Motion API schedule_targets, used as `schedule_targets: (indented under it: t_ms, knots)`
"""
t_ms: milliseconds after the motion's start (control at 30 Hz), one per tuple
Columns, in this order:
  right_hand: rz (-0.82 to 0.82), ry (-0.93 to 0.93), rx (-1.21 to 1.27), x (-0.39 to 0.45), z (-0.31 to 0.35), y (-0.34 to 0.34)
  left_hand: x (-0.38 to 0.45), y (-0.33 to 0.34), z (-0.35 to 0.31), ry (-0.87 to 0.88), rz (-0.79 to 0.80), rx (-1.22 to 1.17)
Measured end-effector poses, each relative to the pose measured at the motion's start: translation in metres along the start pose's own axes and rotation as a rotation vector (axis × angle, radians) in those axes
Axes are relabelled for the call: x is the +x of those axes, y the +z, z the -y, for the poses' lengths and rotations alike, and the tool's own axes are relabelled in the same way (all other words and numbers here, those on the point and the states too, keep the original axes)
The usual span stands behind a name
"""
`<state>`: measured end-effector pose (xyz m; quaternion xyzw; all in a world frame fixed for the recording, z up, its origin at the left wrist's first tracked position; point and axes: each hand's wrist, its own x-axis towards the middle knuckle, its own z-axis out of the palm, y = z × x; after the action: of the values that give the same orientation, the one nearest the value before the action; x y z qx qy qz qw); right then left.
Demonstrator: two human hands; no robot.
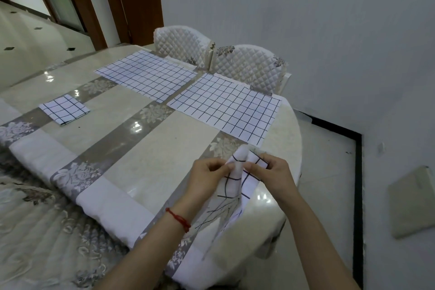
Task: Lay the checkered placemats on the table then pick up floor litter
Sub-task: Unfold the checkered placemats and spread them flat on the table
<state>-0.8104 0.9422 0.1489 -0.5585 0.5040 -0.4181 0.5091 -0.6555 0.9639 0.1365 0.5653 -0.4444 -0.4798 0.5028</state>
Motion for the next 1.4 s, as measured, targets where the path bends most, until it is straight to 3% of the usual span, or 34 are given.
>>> schedule_targets:
  t_ms: [267, 433, 667, 833, 1033, 1400]
  knots:
    - [-0.277, 0.026, -0.179, 0.004, -0.013, -0.051, 0.025, -0.057, 0.0, -0.033, -0.291, -0.043]
    - [-0.419, -0.037, -0.532, 0.007, -0.012, -0.047, 0.026, -0.069, -0.008, 0.019, -0.229, -0.025]
    - [-0.112, -0.31, -0.472, 0.014, 0.02, 0.009, 0.011, -0.043, -0.018, 0.065, 0.007, 0.055]
    - [0.028, -0.259, -0.34, 0.021, 0.035, 0.027, 0.004, -0.041, -0.025, 0.084, 0.119, 0.152]
    - [0.02, -0.243, -0.183, 0.017, 0.037, 0.03, -0.002, -0.047, -0.025, 0.037, 0.132, 0.081]
    - [0.036, -0.394, -0.27, 0.001, 0.026, 0.028, -0.024, -0.033, -0.023, -0.076, 0.034, -0.071]
